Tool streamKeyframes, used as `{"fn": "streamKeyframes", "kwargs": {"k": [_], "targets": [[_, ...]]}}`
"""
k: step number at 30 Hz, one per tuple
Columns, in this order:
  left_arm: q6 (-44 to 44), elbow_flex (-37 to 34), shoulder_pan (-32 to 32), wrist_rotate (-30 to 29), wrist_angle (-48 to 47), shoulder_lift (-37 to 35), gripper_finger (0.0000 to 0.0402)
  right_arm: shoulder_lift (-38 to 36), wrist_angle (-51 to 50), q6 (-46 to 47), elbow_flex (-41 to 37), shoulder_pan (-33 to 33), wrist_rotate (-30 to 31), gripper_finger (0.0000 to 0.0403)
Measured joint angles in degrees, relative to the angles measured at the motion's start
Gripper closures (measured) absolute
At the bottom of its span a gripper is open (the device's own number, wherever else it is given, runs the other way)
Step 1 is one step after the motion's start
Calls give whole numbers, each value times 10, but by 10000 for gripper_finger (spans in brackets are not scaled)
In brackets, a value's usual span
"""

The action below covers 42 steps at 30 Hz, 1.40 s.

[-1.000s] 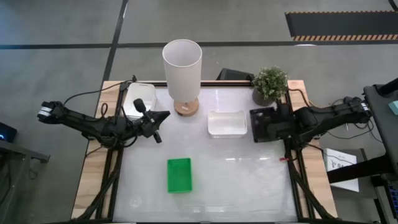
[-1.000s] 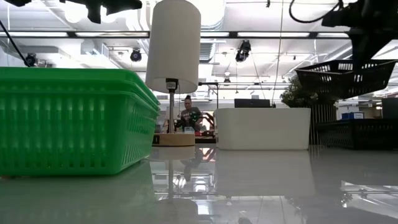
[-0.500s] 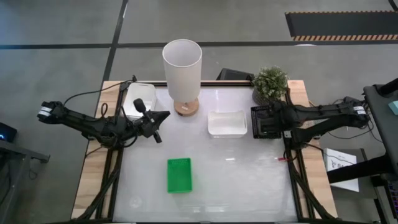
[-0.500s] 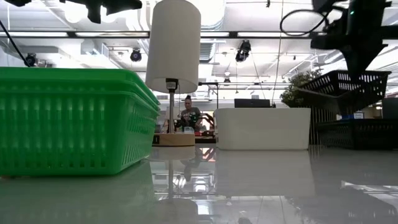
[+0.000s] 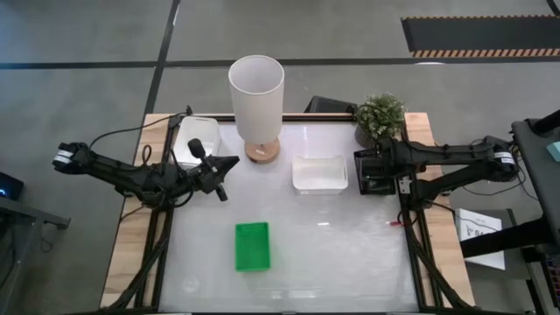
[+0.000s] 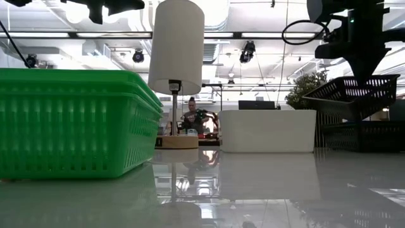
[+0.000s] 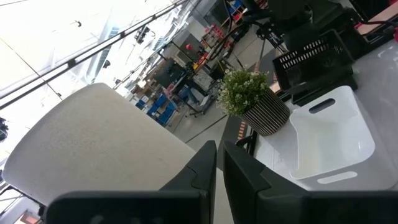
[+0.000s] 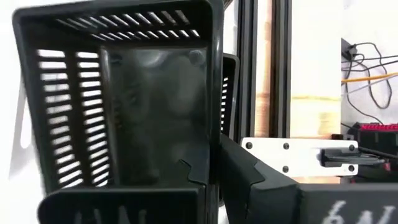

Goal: Stack baskets by color
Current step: Stack the black bin on the black bins, then stack the white bin on the white bins

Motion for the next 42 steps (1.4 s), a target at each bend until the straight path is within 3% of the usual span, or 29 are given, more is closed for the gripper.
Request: {"fn": "streamKeyframes", "kwargs": {"k": [13,19,25,29,35,42], "targets": [[0,0,0,0,0,0,391,-1,0,1,2,0,-5,283],[0,0,0,0,0,0,391,0,4,-25,12,0,-22,265],[0,0,0,0,0,0,391,2,36,-45,7,2,-45,299],[0,0,0,0,0,0,391,3,97,-98,6,25,-26,341],[-5,0,0,0,2,0,391,2,225,-182,6,89,56,389],[-71,0,0,10,32,19,391,25,350,-290,6,182,160,394]]}}
